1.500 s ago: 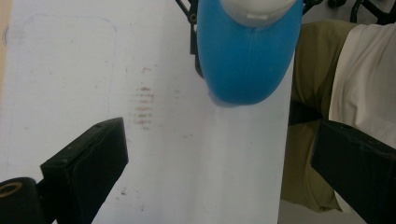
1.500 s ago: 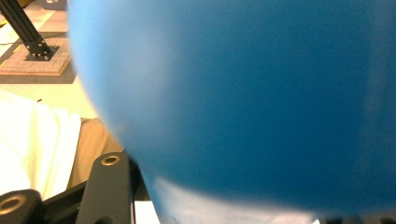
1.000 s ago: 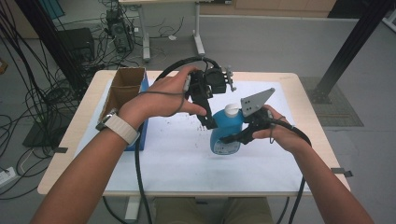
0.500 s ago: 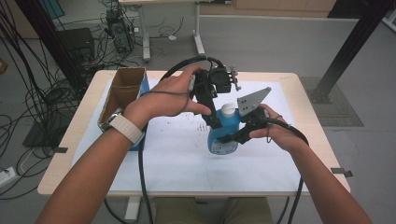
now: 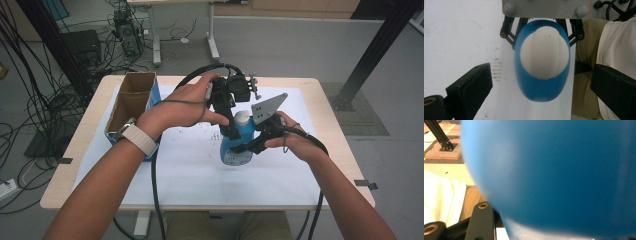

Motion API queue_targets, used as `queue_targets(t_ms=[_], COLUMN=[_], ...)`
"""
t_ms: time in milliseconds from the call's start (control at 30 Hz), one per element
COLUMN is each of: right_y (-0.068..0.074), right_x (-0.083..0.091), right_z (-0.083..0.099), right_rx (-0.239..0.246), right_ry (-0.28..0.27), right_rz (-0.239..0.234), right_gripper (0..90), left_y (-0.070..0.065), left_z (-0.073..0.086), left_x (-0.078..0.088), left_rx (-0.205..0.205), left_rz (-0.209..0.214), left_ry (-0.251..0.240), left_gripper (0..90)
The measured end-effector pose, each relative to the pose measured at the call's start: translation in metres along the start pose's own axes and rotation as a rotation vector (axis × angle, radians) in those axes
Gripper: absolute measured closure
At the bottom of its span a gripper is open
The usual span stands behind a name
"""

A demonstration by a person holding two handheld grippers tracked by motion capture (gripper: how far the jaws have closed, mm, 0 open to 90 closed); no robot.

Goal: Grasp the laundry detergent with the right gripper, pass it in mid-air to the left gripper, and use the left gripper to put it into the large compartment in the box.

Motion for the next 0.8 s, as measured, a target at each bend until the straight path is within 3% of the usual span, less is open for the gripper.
queue_targets(t_ms=[800], right_y=[0.000], right_x=[-0.001], right_z=[0.000], right_rx=[-0.002], right_ry=[0.003], right_rz=[-0.008], right_gripper=[43.1], left_y=[0.003], left_z=[-0.007], left_x=[-0.011], left_rx=[0.007], left_rz=[0.003], left_ry=[0.028], left_gripper=[5.0])
Point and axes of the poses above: each handheld gripper's, and its own axes: x roughly backward along the jaws, z roughly out of its underside, y roughly to its left, the point moved 4 cm from there along -x, roughly forward along the jaws, and after that the axes turned 9 degrees about y, right-handed, at the moved point
